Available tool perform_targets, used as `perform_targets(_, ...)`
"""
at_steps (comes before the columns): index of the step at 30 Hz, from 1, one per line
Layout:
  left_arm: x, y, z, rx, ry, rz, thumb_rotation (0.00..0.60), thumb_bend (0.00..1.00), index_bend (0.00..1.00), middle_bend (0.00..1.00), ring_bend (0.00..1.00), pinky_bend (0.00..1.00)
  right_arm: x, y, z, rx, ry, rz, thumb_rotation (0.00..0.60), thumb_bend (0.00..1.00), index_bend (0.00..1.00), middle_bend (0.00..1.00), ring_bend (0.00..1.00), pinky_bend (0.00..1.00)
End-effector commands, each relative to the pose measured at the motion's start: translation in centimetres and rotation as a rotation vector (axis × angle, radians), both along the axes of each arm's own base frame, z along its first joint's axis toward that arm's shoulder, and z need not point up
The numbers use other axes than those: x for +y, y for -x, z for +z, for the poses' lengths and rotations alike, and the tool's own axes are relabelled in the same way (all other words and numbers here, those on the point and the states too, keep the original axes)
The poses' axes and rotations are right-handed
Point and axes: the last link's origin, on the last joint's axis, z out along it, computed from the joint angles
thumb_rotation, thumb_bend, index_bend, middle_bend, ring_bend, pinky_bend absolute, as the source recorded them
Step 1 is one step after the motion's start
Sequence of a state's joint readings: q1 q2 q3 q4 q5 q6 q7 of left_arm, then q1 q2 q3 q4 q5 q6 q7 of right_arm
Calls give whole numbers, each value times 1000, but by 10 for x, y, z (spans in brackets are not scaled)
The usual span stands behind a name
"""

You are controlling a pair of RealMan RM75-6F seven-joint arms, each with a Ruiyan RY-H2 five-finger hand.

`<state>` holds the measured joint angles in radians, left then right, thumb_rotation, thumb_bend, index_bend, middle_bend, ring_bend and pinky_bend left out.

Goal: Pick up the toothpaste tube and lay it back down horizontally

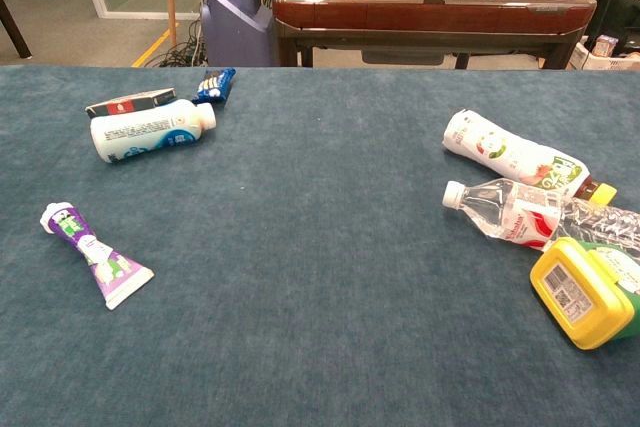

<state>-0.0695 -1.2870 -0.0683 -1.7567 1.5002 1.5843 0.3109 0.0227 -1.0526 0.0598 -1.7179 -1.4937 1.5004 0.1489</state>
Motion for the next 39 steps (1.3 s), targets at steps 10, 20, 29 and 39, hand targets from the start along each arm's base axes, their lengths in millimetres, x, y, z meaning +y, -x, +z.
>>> perform_targets(10, 6, 4, 1, -25, 34, -11, 600, 339, 275, 322, 194, 170, -6, -6, 11, 13, 38, 19, 600, 0, 0, 0, 0, 0)
perform_targets(20, 31, 15, -5, -73, 185, 14, 87, 186, 249, 322, 194, 161, -14, -14, 20, 35, 57, 42, 600, 0, 0, 0, 0, 0)
perform_targets(29, 53, 28, -24, -45, 269, 66, 0, 120, 247, 322, 193, 132, -14, -13, 16, 33, 43, 16, 600, 0, 0, 0, 0, 0)
perform_targets(39, 62, 36, -44, 25, 297, 127, 0, 115, 255, 322, 192, 127, -15, -13, 17, 30, 41, 9, 600, 0, 0, 0, 0, 0)
